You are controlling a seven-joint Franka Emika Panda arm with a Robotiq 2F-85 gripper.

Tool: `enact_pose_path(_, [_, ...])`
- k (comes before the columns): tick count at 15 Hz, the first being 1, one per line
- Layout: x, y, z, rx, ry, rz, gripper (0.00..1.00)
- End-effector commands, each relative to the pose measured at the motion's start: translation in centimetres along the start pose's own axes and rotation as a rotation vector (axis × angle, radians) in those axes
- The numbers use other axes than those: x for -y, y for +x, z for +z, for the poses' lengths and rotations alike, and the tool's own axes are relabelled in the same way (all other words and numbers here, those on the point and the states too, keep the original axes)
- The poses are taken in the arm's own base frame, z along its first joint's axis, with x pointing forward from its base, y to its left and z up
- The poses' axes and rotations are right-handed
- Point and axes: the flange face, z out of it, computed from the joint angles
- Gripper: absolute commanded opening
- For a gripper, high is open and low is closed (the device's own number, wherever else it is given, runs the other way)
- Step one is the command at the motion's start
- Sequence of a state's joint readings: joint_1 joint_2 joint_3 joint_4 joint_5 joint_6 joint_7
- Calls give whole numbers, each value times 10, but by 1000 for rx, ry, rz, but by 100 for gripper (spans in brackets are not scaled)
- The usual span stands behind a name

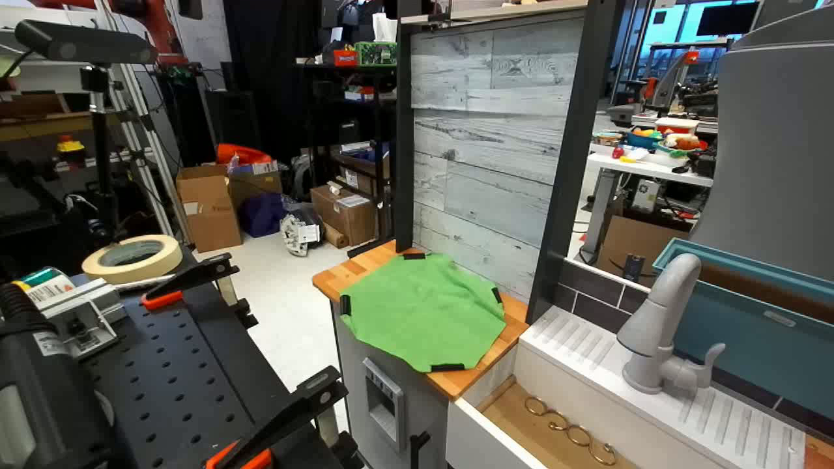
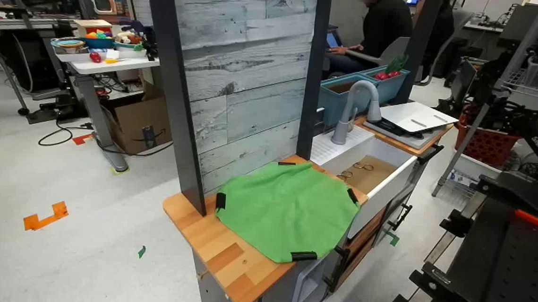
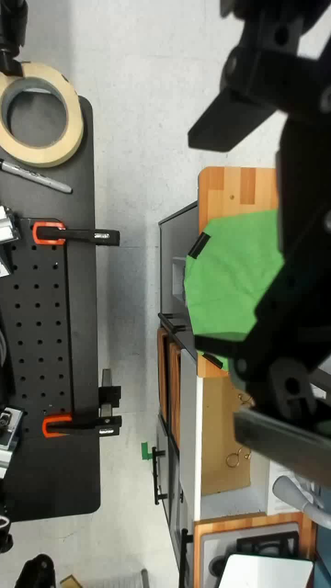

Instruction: Turn the tap faucet to the left

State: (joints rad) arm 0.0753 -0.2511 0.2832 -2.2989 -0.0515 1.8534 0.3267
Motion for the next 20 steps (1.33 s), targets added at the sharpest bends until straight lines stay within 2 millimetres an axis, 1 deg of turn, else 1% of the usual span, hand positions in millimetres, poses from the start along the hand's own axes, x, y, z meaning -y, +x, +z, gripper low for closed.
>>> enact_pose_path(1, [0, 0, 0, 0, 0, 0, 100])
enact_pose_path(14, [0, 0, 0, 0, 0, 0, 100])
enact_pose_path(16, [-10, 12, 0, -20, 1, 22, 100])
enact_pose_path(18, [-28, 28, 0, -38, 32, 60, 100])
enact_pose_path(20, [-51, 44, 3, -47, 55, 106, 100])
